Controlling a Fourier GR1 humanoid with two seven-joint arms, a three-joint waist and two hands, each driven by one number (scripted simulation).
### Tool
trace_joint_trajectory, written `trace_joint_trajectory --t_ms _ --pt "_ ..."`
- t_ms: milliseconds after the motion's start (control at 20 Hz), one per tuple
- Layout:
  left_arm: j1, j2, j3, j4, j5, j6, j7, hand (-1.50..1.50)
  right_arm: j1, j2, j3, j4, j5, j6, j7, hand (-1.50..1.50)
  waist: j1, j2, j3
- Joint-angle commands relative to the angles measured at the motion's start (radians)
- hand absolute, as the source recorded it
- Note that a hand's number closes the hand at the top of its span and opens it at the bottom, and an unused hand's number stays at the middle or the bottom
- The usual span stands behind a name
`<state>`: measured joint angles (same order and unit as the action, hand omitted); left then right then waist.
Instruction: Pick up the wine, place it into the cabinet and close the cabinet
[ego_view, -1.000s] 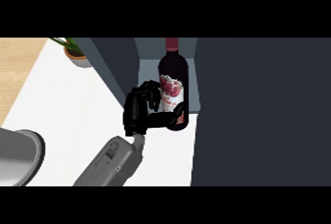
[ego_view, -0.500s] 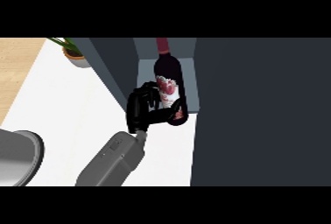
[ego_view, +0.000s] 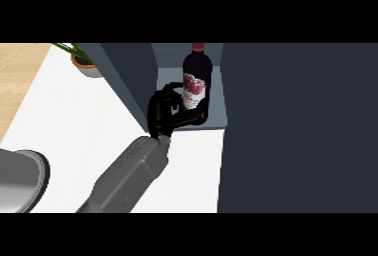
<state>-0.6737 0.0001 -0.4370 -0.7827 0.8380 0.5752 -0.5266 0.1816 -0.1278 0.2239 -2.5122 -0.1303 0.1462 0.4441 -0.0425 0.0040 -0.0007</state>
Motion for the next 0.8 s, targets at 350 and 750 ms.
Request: trace_joint_trajectory --t_ms 350,750 --pt "-0.199 0.0 0.043 0.167 0.08 0.011 0.016 1.5 0.057 -0.017 -0.074 -0.143 -0.168 0.041 0.037 -1.5 0.001 0.0 0.001" --pt "-0.352 0.015 0.118 0.353 0.0 0.012 0.03 1.5 0.047 0.002 -0.079 -0.104 -0.154 0.052 0.009 -1.5 0.004 0.002 0.001"
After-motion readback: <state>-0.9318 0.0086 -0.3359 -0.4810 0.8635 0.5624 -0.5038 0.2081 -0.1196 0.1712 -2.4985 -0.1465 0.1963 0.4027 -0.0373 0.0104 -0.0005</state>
